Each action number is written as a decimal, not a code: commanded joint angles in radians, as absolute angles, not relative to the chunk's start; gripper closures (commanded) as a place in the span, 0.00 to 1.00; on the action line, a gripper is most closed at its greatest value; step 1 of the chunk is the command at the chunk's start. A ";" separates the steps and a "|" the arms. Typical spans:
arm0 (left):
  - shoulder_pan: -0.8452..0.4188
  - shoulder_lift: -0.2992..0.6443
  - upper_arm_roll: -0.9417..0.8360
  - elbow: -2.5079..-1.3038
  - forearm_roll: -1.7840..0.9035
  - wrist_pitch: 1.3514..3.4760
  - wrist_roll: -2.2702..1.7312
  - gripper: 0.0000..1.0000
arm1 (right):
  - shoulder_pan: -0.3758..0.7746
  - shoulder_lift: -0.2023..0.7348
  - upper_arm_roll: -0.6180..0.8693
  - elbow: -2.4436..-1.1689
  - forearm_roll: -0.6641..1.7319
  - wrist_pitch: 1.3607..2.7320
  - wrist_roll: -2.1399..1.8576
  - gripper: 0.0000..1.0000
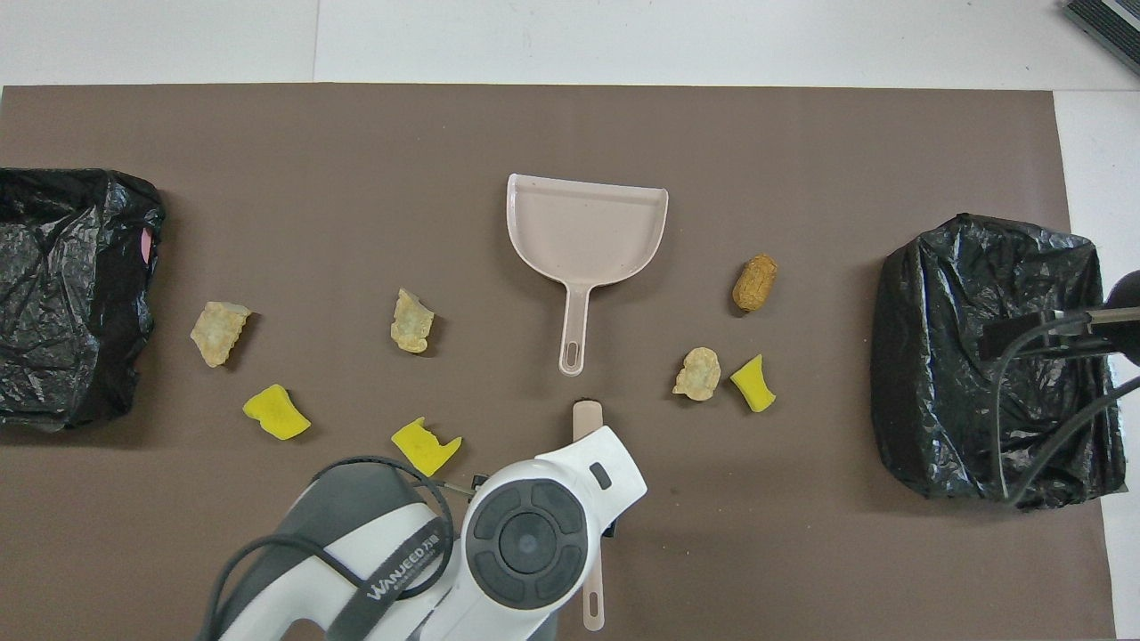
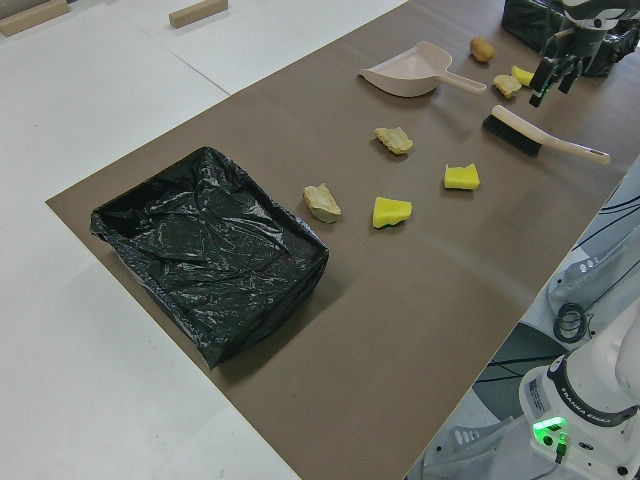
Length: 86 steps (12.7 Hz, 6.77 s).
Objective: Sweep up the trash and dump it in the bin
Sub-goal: 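Reach the right gripper to the dustpan handle while the left gripper reaches the brush, then grasp the brush with the left gripper while the right gripper lifts the dustpan, then lower the dustpan near the debris while the left gripper positions the brush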
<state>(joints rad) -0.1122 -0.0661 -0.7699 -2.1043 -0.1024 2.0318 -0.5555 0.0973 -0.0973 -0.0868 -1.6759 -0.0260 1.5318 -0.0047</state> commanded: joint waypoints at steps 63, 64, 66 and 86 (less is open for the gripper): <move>-0.212 -0.080 0.153 -2.269 0.256 1.904 -0.006 1.00 | 0.307 0.365 0.097 -1.520 0.049 1.806 -0.102 1.00; -0.233 -0.080 0.137 -2.269 0.221 1.902 -0.008 1.00 | 0.287 0.357 0.098 -1.520 0.029 1.795 -0.173 1.00; -0.247 -0.081 0.074 -2.269 0.155 1.904 -0.012 1.00 | 0.270 0.348 0.097 -1.520 -0.004 1.776 -0.295 1.00; -0.170 -0.159 -0.198 -2.311 0.081 1.690 -0.773 1.00 | 0.334 0.177 0.106 -1.943 -0.140 1.873 -0.888 1.00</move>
<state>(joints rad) -0.1919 -0.0974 -0.1935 -2.2466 0.0949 1.6946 -0.7715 0.3366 0.2443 0.0993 -1.8392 -0.1534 1.8281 -0.8814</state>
